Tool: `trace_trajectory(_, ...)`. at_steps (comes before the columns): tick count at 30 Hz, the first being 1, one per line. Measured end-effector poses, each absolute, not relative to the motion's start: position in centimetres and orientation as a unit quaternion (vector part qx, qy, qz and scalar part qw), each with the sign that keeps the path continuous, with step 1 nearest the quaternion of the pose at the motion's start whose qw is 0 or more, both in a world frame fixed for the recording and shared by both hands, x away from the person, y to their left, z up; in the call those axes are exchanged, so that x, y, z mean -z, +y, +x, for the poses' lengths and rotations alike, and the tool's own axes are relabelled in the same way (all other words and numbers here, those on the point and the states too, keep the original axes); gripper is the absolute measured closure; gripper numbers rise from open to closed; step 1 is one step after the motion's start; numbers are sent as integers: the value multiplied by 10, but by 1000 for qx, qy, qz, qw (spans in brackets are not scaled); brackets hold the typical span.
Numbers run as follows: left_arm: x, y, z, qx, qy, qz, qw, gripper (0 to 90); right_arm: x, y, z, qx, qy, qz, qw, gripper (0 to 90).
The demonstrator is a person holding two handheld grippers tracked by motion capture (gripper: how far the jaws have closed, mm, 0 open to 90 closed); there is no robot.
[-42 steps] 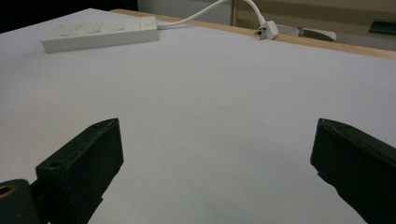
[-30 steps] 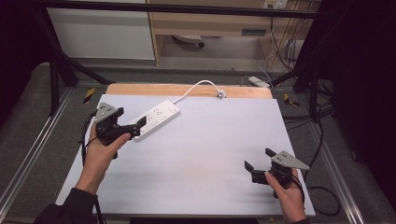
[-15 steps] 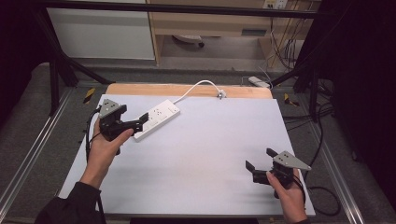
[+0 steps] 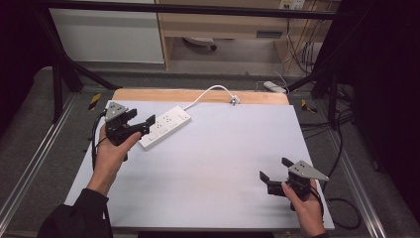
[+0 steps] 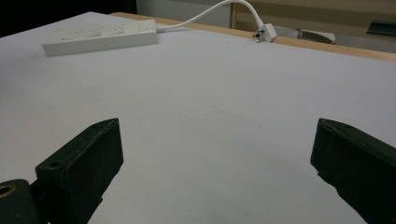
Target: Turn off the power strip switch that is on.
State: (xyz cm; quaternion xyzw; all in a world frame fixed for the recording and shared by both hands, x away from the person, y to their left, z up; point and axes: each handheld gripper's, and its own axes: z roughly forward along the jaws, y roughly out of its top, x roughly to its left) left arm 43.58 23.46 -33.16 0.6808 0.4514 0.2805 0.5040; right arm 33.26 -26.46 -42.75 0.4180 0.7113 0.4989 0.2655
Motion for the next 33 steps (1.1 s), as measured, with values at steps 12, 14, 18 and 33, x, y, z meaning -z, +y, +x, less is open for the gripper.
trace_trajectory(12,343,232,444,-283,436,694,498,548,429,-263,335,-498,716,415,259,30)
trace_trajectory(14,346,232,446,-280,439,698,492,579,429,-263,335,-498,718,413,259,30)
trace_trajectory(18,349,231,448,-274,444,698,491,656,429,-263,334,-498,717,414,260,30)
trace_trajectory(33,362,237,454,-267,454,701,480,871,430,-263,335,-497,718,414,258,30)
